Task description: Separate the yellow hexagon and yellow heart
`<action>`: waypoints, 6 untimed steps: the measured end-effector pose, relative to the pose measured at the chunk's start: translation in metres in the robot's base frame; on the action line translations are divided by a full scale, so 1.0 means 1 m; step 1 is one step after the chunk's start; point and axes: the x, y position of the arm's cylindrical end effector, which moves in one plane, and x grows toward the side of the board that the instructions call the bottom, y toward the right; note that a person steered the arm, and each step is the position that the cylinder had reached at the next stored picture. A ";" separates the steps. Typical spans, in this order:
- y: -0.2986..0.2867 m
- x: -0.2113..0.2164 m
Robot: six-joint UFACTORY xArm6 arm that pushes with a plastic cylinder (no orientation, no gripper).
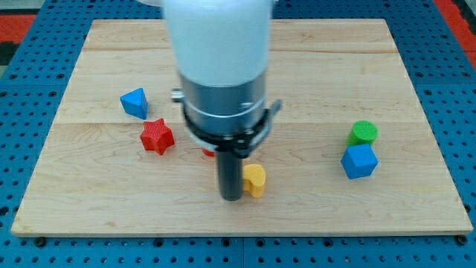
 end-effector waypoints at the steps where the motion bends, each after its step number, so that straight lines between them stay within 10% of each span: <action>1: 0.006 -0.002; 5: -0.019 -0.008; 6: -0.104 -0.015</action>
